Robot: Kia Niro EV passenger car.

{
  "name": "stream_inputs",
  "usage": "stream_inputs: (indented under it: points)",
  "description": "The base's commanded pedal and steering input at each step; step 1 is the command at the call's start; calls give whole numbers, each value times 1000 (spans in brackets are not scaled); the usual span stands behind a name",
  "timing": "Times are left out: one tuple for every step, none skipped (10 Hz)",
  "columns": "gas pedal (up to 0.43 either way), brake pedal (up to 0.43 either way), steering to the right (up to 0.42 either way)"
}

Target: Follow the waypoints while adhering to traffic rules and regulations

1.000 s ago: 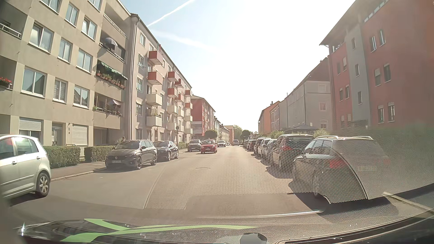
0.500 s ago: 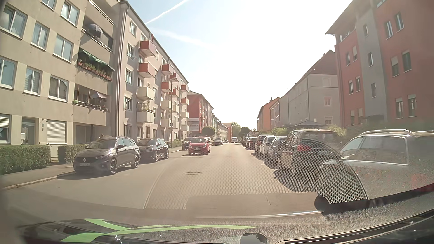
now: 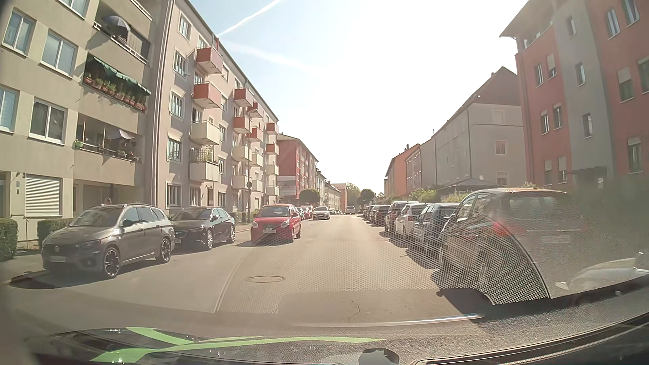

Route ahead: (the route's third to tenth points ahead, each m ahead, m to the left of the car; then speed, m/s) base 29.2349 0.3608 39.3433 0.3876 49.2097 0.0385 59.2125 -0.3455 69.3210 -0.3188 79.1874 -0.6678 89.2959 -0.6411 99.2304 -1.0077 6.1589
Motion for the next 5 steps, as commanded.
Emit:
stream_inputs:
  points:
    - [98,0,-3]
    - [87,0,-3]
    - [87,0,-3]
    - [87,0,-3]
    - [87,0,-3]
